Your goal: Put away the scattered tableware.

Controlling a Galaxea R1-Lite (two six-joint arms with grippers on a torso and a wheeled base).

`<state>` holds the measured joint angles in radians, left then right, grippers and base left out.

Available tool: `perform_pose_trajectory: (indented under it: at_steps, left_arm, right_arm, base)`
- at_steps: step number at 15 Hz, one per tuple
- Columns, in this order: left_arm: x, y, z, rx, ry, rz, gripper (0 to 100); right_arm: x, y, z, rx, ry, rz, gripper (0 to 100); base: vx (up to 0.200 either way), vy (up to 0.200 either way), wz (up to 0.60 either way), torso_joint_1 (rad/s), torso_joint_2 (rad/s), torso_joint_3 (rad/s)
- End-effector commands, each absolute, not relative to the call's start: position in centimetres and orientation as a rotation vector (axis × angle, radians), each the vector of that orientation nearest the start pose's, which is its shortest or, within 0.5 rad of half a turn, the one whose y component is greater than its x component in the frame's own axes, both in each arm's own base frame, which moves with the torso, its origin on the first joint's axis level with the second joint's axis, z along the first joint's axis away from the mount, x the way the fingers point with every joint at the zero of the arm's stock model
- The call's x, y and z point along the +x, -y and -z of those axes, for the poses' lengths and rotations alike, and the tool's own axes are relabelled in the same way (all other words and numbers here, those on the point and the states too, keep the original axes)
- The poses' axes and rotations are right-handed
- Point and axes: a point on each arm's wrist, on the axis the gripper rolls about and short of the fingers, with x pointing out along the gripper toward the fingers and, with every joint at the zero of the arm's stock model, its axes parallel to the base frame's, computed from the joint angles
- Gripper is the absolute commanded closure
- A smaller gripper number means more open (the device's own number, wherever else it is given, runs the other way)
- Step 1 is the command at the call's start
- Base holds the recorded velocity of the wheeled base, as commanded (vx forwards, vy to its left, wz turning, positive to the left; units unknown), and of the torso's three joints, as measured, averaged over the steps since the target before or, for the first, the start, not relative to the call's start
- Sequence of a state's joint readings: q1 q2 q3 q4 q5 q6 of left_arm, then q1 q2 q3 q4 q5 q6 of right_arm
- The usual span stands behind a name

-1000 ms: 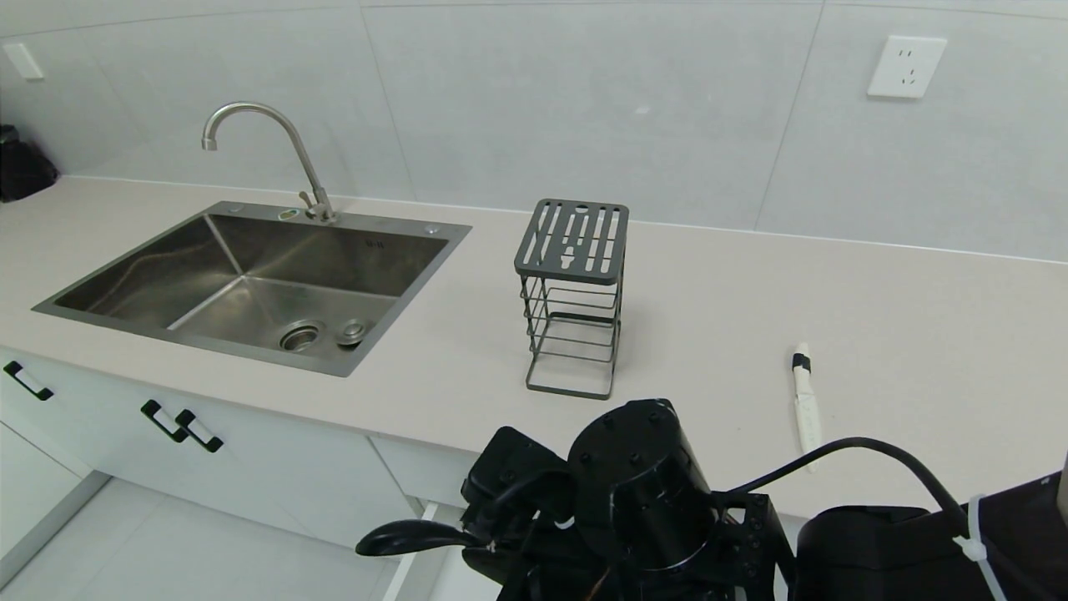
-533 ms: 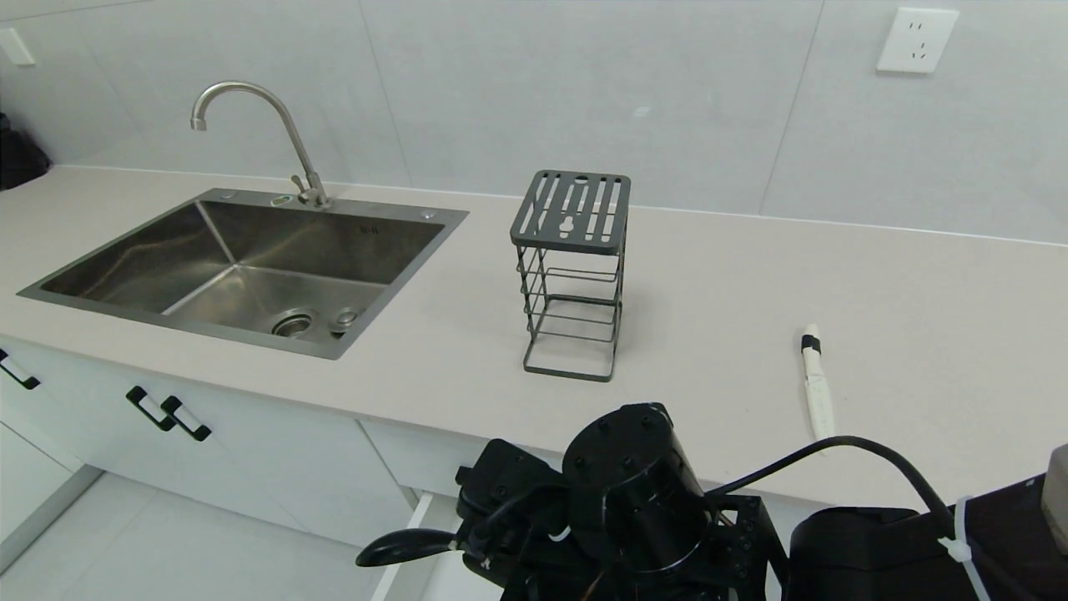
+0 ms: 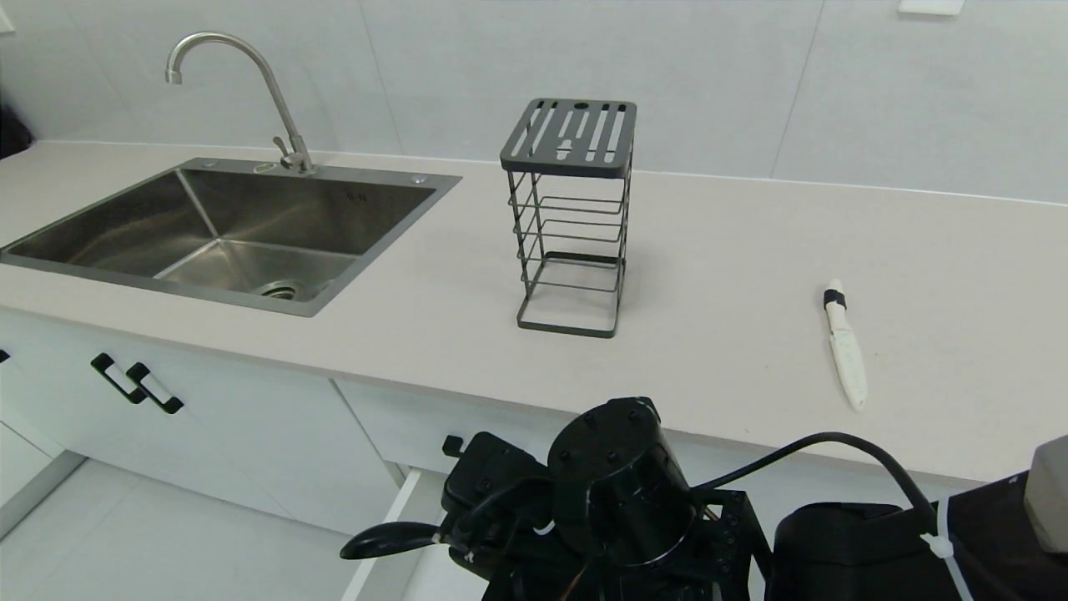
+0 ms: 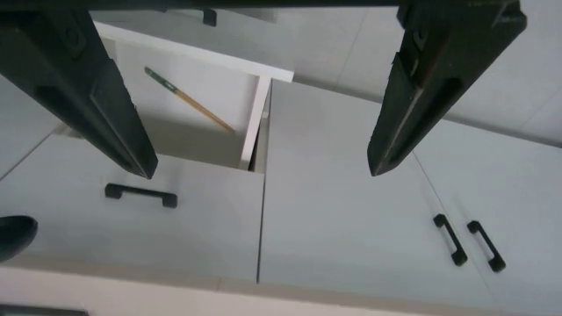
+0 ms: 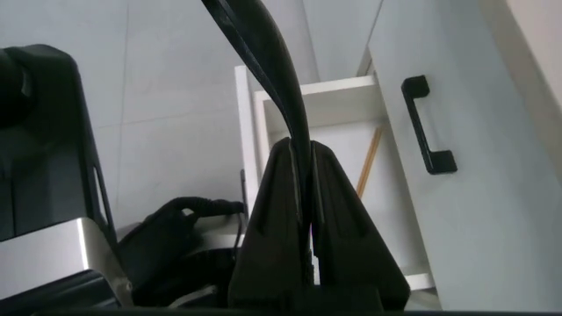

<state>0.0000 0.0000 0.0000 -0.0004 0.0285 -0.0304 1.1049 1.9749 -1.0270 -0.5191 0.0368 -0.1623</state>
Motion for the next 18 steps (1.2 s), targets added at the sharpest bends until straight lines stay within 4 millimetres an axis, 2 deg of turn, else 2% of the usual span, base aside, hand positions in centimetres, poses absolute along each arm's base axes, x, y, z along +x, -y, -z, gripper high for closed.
perform_pose_trajectory:
  at_steps: [1,6,18]
  left_arm:
    - [-2.3,-0.1,-7.6,-0.031,0.002,-0.029,0]
    - [-2.3,-0.1,-7.6,-0.031,0.002,-0.029,0]
    - [-2.3,-0.1,-7.6,-0.031,0.002,-0.029,0]
  right_arm:
    - [16.8,-33.8,-13.6,-0.37,-0.292,-1.159,100]
    - [16.2,-35.0,-14.2,-0.359,-0.265,-1.187,100]
    - [17.3,-37.0,-14.6,-0.335,-0.234,-1.188,100]
  base:
    - [0.0,0.0,0.0,-0.266,0.51,0.246]
    - [0.0,0.0,0.0,-0.255,0.5,0.236]
    - [0.0,0.0,0.0,-0.247,0.38,0.162]
